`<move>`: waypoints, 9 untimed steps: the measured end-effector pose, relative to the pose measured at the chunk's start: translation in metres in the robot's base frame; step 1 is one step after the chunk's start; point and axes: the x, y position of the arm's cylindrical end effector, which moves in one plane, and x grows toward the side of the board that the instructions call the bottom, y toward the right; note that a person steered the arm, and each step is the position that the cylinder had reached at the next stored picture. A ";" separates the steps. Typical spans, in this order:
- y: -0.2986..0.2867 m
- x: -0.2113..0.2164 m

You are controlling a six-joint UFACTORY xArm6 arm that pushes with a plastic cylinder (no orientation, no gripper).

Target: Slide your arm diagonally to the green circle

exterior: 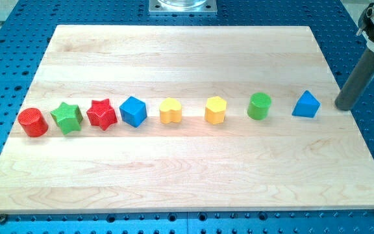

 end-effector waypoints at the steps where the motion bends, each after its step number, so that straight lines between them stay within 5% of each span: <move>1: 0.000 0.001; 3: -0.017 0.064; 6: -0.018 0.090; 9: -0.121 0.087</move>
